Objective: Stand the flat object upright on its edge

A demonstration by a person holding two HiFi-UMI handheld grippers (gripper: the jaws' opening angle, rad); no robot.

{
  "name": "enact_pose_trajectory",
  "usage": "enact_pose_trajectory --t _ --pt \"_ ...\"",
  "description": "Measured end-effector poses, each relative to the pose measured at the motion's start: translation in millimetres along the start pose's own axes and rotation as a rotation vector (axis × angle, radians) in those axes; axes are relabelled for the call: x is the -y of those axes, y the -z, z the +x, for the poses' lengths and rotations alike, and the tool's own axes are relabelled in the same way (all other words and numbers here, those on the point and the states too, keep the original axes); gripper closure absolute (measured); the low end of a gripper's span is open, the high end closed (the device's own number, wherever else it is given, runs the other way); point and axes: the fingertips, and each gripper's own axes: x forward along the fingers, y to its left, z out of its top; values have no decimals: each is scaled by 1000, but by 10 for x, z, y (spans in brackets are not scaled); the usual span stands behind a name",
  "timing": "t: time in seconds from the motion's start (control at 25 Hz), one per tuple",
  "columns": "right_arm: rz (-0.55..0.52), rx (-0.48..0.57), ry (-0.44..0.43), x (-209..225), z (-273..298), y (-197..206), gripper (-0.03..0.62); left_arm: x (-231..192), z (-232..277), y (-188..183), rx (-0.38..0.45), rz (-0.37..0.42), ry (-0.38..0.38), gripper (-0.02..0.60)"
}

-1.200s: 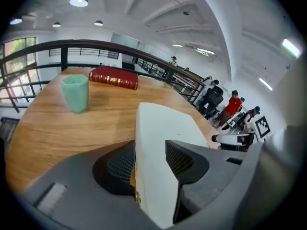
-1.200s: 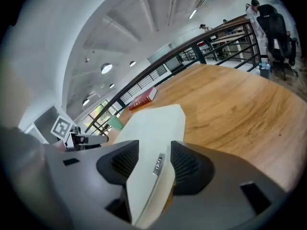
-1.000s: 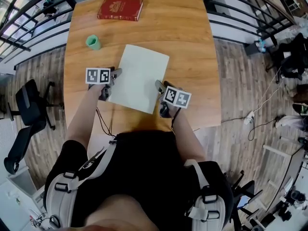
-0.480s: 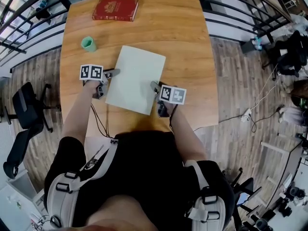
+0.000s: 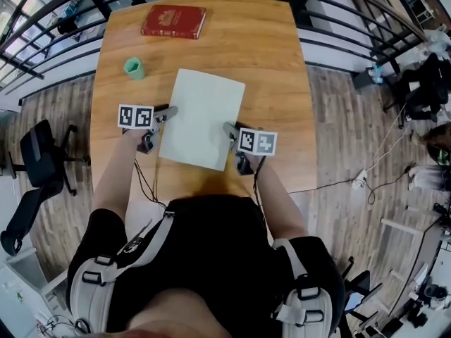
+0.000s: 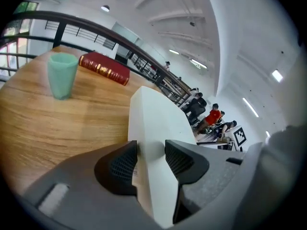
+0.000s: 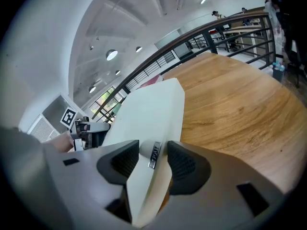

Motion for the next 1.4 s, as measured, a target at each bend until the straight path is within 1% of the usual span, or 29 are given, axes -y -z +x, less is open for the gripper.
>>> enact_pose_trajectory --t 0.08,0.24,0.32,0.4,0.56,0.64,0.76,0.88,1.0,1.24,1.4 --pt "-66 40 9 -32 -119 -182 405 174 -84 -137 49 58 -5 399" --pt "-194 142 23 -75 -397 -628 405 523 -220 -346 113 189 -21 399" --pt "-262 189 26 -99 -492 -874 407 645 -264 -434 132 272 -62 400" --pt "-345 229 44 -129 -583 -1108 408 745 -285 -519 159 337 -103 401" --pt "-501 303 66 -190 -731 -1509 410 936 -337 -784 281 409 -167 403" --pt "-547 339 85 -178 -774 -1681 411 1033 -351 -913 340 454 -201 405" --pt "-594 395 122 -131 -834 -1879 413 1176 -326 -1059 408 532 -267 407" --pt "-642 444 147 -103 -889 -1997 414 1251 -288 -1155 452 566 -314 410" --pt "-663 462 159 -10 -922 -2048 414 1302 -188 -1179 449 584 -343 411" --pt "-646 436 174 303 -893 -2001 418 1309 120 -1150 415 562 -364 412" --pt "-646 410 193 484 -784 -1917 422 1210 315 -1096 387 542 -398 414"
